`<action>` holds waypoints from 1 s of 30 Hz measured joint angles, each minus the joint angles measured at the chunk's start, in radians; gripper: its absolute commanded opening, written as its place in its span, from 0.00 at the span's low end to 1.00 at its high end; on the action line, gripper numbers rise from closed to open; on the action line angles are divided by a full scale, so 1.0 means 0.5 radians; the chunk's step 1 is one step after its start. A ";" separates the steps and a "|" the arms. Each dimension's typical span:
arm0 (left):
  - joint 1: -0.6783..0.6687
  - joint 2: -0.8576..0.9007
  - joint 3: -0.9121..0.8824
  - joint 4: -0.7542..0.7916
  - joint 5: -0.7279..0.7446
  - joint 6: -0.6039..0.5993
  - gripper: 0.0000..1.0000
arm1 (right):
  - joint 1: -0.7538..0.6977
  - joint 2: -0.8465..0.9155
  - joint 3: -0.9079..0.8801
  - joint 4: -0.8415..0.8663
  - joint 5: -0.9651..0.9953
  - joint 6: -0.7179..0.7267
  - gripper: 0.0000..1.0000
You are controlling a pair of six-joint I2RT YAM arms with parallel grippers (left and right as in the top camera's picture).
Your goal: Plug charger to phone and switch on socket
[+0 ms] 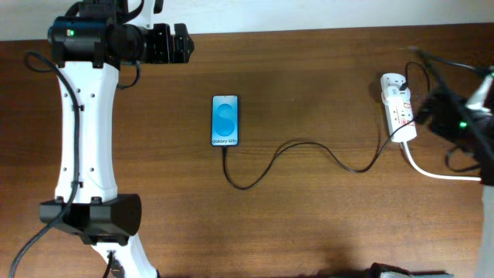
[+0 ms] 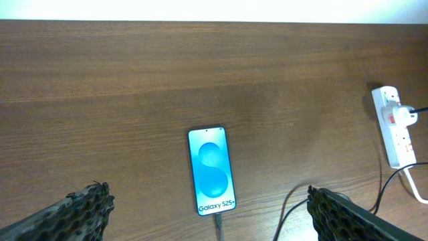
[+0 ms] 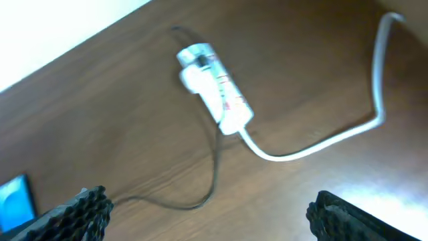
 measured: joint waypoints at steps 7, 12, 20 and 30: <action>0.000 0.000 0.000 -0.002 0.000 0.000 0.99 | -0.674 0.029 0.000 0.008 -0.205 -0.089 0.99; 0.000 0.000 0.000 -0.005 0.000 0.000 1.00 | -1.003 0.184 0.000 0.018 -0.513 -0.192 0.98; 0.000 0.000 0.000 -0.004 0.000 0.000 0.99 | -1.203 0.455 0.000 0.142 -0.795 -0.253 0.99; 0.000 0.000 0.000 -0.005 0.000 0.000 0.99 | -1.205 0.815 0.000 0.327 -0.970 -0.352 0.98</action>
